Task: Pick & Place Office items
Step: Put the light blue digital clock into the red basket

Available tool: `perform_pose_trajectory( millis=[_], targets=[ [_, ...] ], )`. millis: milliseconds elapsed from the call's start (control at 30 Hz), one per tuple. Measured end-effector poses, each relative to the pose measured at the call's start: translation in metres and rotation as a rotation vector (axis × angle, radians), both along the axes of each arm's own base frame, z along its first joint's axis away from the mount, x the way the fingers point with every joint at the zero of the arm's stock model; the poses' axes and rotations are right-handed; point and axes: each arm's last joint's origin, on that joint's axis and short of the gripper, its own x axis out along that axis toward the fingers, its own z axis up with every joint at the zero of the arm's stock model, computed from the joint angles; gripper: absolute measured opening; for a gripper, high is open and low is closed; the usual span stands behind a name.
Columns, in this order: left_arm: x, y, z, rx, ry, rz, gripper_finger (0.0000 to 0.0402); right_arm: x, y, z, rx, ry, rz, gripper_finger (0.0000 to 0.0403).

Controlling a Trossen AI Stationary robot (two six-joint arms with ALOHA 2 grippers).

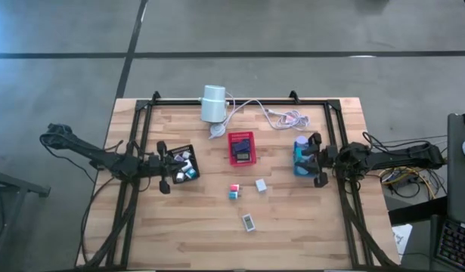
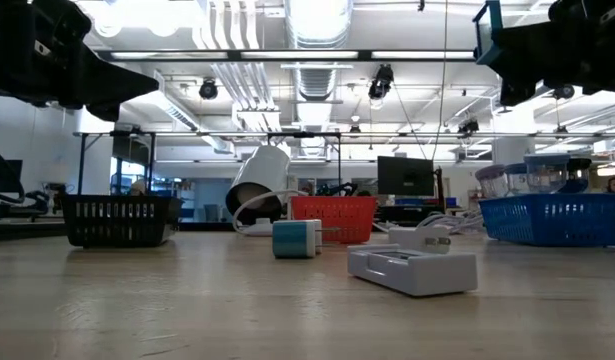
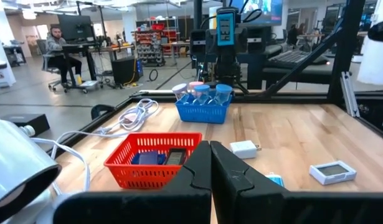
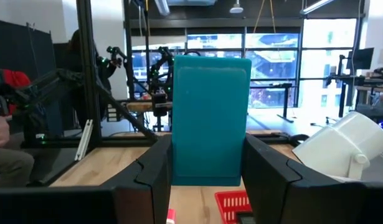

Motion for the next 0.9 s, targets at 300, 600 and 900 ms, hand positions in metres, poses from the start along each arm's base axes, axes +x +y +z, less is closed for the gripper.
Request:
perform_pose_trajectory(
  millis=[300, 600, 900],
  targets=[
    [0.0, 0.0, 0.001, 0.028, 0.001, 0.013, 0.0, 0.004, -0.003, -0.005, -0.007, 0.05, -0.095, 0.0144],
    [0.004, 0.0, 0.046, 0.078, -0.049, 0.034, 0.0, 0.006, -0.004, -0.001, -0.067, 0.014, -0.146, 0.0144],
    [0.004, 0.0, 0.06, 0.001, -0.016, 0.045, 0.0, 0.005, -0.004, 0.004, -0.079, -0.033, -0.151, 0.0144]
  ],
)
